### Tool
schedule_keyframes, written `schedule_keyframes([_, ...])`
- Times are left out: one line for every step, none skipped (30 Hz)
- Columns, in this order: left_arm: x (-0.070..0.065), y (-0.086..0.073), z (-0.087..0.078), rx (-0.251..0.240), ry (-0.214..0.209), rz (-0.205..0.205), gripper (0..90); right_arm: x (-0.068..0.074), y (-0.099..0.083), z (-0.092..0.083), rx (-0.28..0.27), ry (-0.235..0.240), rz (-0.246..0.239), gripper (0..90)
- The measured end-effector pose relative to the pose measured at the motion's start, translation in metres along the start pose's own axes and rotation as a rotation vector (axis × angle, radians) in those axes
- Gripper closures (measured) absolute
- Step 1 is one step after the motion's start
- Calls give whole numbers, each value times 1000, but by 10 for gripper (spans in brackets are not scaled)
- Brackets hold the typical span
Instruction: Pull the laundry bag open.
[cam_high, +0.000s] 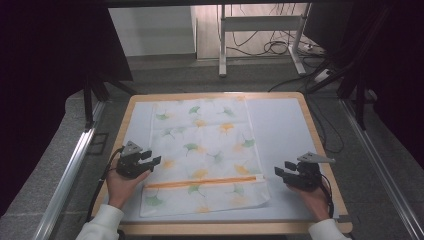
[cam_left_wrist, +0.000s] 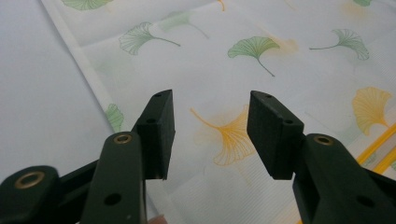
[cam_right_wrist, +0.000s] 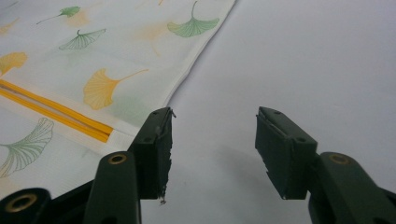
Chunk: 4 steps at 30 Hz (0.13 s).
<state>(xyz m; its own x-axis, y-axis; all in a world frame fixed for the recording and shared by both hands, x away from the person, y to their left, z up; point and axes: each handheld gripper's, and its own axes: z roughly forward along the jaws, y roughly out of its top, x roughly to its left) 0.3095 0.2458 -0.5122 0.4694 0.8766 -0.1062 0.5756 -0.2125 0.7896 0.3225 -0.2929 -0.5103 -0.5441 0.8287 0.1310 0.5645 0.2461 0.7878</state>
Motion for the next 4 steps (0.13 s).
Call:
schedule_keyframes([0, 0, 0, 0, 0, 0, 499, 0, 0, 0, 4, -1, 3, 438])
schedule_keyframes([1, 0, 0, 1, 2, -3, 492, -1, 0, -1, 3, -3, 1, 427])
schedule_keyframes([1, 0, -1, 0, 7, -5, 487, -2, 0, -1, 3, -5, 6, 413])
schedule_keyframes([2, -1, -2, -3, 11, -6, 485, -2, -1, -1, 6, -10, 11, 398])
